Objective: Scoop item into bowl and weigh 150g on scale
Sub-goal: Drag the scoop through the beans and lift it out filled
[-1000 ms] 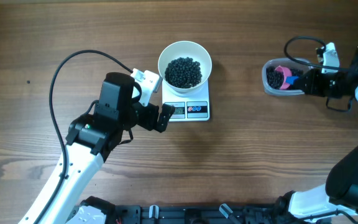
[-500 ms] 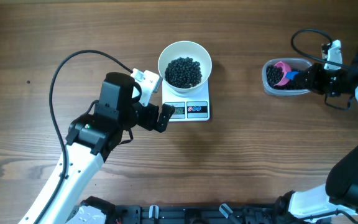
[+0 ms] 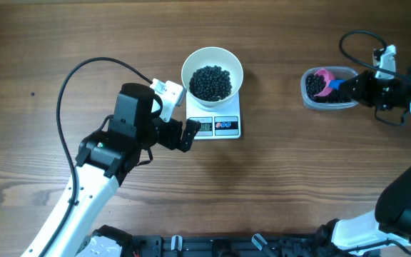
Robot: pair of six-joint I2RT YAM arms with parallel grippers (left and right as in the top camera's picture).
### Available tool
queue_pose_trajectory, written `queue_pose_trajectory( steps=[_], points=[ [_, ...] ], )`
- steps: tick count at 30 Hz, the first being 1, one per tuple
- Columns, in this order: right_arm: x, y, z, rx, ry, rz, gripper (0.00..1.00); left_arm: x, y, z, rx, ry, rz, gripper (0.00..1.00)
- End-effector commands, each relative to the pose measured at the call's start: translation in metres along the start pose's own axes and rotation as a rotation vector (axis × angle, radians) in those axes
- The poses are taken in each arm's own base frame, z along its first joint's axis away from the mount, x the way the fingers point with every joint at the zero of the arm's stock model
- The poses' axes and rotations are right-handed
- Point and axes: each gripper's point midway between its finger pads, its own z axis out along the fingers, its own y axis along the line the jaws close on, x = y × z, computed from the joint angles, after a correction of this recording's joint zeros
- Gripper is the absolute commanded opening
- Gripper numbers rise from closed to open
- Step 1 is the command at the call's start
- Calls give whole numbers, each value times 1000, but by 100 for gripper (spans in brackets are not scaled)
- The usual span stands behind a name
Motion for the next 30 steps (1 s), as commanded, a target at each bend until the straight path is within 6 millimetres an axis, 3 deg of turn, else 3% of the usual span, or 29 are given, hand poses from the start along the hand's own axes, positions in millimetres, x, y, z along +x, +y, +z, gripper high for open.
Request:
queue_pose_trajectory(
  steps=[1, 16, 24, 30],
  points=[
    [-6, 12, -3, -125, -24, 27, 5, -5, -1, -1, -4, -12, 26, 100],
    [-8, -16, -22, -103, -64, 146, 4, -5, -1, -1, -4, -12, 26, 100],
    [-12, -16, -54, -288, -134, 274, 4, -5, -1, -1, -4, -12, 26, 100],
    [-17, 6, -68, -455, -158, 293, 4, -5, -1, -1, -4, -12, 26, 100]
  ],
)
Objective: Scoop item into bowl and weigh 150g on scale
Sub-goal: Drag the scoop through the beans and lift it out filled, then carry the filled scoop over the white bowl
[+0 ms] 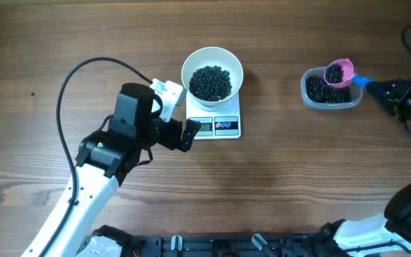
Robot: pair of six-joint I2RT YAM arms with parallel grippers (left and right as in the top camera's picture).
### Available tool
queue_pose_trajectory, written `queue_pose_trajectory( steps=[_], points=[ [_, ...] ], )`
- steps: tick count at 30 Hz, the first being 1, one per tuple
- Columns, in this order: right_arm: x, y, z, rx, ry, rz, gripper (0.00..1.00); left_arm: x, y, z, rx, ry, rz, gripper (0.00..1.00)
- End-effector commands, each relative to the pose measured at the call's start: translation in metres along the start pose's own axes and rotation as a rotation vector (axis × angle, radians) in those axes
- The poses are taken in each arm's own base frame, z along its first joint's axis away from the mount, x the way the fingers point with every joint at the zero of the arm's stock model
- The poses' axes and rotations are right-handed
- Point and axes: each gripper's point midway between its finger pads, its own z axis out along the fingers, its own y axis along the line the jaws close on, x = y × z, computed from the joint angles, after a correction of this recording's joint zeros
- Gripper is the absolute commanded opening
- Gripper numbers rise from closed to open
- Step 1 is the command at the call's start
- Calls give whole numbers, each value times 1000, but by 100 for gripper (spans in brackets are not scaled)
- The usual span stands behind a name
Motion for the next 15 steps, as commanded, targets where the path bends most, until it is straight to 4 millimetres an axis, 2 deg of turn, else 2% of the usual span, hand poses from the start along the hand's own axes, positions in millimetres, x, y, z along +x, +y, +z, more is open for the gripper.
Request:
queue_pose_trajectory(
  steps=[1, 4, 8, 11, 15],
  points=[
    [-2, 30, -2, -194, -1, 14, 4, -5, -1, -1, -4, -12, 26, 100],
    [-2, 52, -8, -325, -1, 26, 4, -5, -1, -1, -4, -12, 26, 100],
    [-1, 58, -8, -353, 25, 141, 4, -5, -1, -1, -4, -12, 26, 100],
    [9, 67, 3, -364, 76, 156, 4, -5, -1, -1, -3, -12, 26, 100],
    [30, 98, 26, -435, 182, 129, 4, -5, -1, -1, -4, -12, 26, 100]
  ],
)
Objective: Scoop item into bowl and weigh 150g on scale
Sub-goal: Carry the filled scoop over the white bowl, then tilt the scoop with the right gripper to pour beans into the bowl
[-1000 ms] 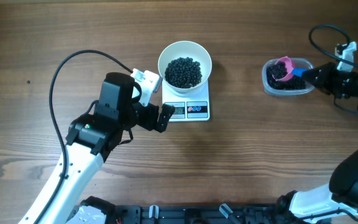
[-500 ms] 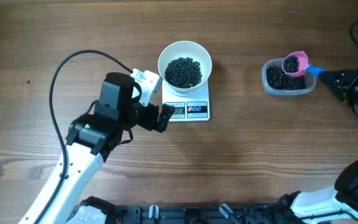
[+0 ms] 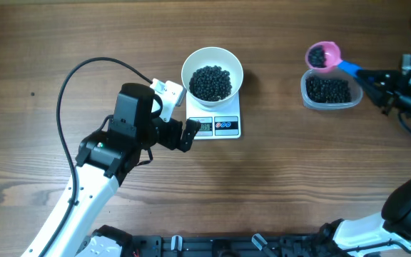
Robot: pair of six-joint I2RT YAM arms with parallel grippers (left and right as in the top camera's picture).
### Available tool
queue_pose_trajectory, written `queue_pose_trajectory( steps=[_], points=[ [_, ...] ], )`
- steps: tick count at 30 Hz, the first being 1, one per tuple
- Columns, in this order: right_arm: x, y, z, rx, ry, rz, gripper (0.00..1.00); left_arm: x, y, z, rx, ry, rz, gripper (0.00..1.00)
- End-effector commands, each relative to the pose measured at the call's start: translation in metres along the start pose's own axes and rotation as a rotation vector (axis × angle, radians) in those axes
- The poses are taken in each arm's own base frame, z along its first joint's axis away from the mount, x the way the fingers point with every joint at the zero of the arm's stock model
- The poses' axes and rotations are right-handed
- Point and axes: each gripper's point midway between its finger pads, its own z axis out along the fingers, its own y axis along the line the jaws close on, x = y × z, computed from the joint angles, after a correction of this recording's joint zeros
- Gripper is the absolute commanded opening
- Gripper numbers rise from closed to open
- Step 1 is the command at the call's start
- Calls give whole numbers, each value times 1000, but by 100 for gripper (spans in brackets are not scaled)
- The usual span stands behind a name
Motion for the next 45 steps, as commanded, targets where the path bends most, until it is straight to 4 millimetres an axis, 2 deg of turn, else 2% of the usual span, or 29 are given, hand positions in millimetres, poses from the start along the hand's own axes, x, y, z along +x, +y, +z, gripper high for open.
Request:
queue_pose_trajectory(
  steps=[1, 7, 11, 15, 18, 20, 22, 24, 27, 30, 34, 37, 45],
  points=[
    [20, 21, 32, -97, 115, 1, 4, -5, -1, -1, -4, -12, 26, 100],
    [58, 38, 92, -102, 302, -29, 4, -5, -1, -1, -4, -12, 26, 100],
    [76, 23, 134, 60, 349, -48, 4, -5, -1, -1, -4, -12, 26, 100],
    [93, 37, 169, 40, 391, -198, 4, -5, -1, -1, -4, -12, 26, 100],
    [94, 18, 194, 195, 337, -314, 4, -5, -1, -1, -4, -12, 26, 100],
    [103, 9, 213, 276, 329, -473, 4, -5, -1, -1, -4, -12, 25, 100],
    [104, 1, 228, 363, 301, -659, 4, -5, -1, -1, -4, -12, 26, 100],
    [97, -6, 233, 446, 256, -735, 4, -5, -1, -1, -4, -12, 26, 100],
    [101, 0, 241, 425, 274, -894, 4, -5, -1, -1, -4, -12, 25, 100],
    [98, -3, 243, 494, 255, -997, 4, -5, -1, -1, -4, -12, 25, 100],
    [108, 32, 239, 448, 231, -1144, 4, -5, -1, -1, -4, -12, 26, 100],
    [105, 52, 231, 466, 175, -1214, 4, -5, -1, -1, -4, -12, 26, 100],
    [110, 46, 228, 480, 240, -1341, 4, -5, -1, -1, -4, -12, 26, 100]
  ],
)
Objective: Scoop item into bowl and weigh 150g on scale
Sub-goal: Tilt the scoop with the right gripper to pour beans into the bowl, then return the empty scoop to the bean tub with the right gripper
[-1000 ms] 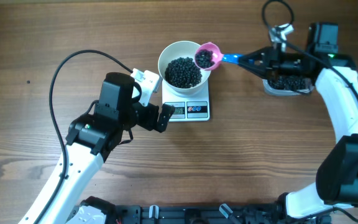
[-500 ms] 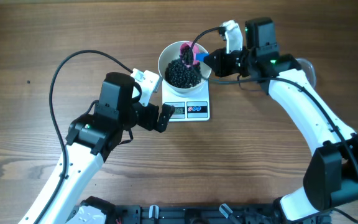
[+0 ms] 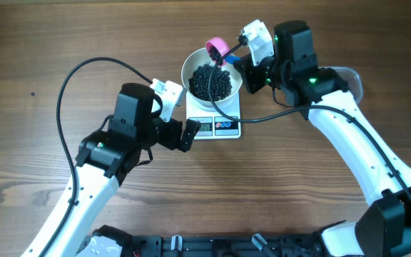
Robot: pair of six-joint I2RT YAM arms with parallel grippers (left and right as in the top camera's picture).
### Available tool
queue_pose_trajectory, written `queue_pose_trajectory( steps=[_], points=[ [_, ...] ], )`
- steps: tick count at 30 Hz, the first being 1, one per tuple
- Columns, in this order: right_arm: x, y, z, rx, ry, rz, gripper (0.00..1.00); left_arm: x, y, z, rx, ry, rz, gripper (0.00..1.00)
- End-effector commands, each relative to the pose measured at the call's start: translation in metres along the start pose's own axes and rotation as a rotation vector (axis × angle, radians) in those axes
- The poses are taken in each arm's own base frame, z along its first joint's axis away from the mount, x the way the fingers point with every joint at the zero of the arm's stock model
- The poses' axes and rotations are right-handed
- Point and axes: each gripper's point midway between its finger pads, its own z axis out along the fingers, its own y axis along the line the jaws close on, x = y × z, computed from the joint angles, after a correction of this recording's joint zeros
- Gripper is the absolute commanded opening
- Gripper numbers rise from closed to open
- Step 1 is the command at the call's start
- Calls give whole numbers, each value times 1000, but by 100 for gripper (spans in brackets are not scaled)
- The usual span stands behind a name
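Note:
A white bowl holding black beans stands on the small white scale. The pink scoop is tipped over the bowl's far rim, with beans at its mouth. My right gripper is shut on the scoop's blue handle, just right of the bowl. Beside the scale's left edge my left gripper hangs low with nothing in it; from above I cannot make out how its fingers stand. The scale's display is too small to read.
The clear bean container sits at the right, mostly hidden behind my right arm. A black cable loops over the table at the left. The white block of the left wrist is close to the bowl's left side.
My right gripper has moved left with the loaded scoop, from above the bean container to the bowl's far rim, and the scoop is now tipped over the bowl. The left arm has not moved.
The scoop was down in the bean container at the right. Then it sat at the container's rim filled with beans, then clear of it and a little farther back. Now it is tipped over the bowl on the scale. The left arm stayed by the scale throughout.

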Motion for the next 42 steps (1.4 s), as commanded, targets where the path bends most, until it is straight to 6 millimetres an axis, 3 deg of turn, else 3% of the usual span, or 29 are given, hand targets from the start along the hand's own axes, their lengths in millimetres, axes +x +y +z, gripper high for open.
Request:
queue_pose_trajectory(
  steps=[1, 3, 7, 18, 26, 31, 35, 38, 40, 42],
  points=[
    [-5, 0, -4, 38, -4, -109, 4, -6, 0, -1, -4, -12, 26, 100],
    [-3, -3, -3, 111, 21, -158, 4, -6, 0, -1, -4, -12, 26, 100],
    [-4, 15, 2, 93, 23, -203, 4, -6, 0, -1, -4, -12, 26, 100],
    [-10, 15, 2, 96, 4, -285, 4, -6, 0, -1, -4, -12, 25, 100],
    [20, 19, 2, 69, 119, -215, 4, -6, -1, -1, -4, -12, 26, 100],
    [21, 19, 2, 56, 127, -414, 4, -5, 0, -1, -4, -12, 26, 100],
    [10, 19, 2, 62, 83, -382, 4, -6, 0, -1, -4, -12, 25, 100],
    [3, 29, -1, 16, 41, -226, 4, -5, 0, -1, -4, -12, 26, 100],
    [-14, 30, -8, 17, -23, -116, 4, -6, 0, -1, -4, -12, 26, 100],
    [-37, 20, -31, 65, -115, -72, 4, -6, 0, -1, -4, -12, 26, 100]
  ],
)
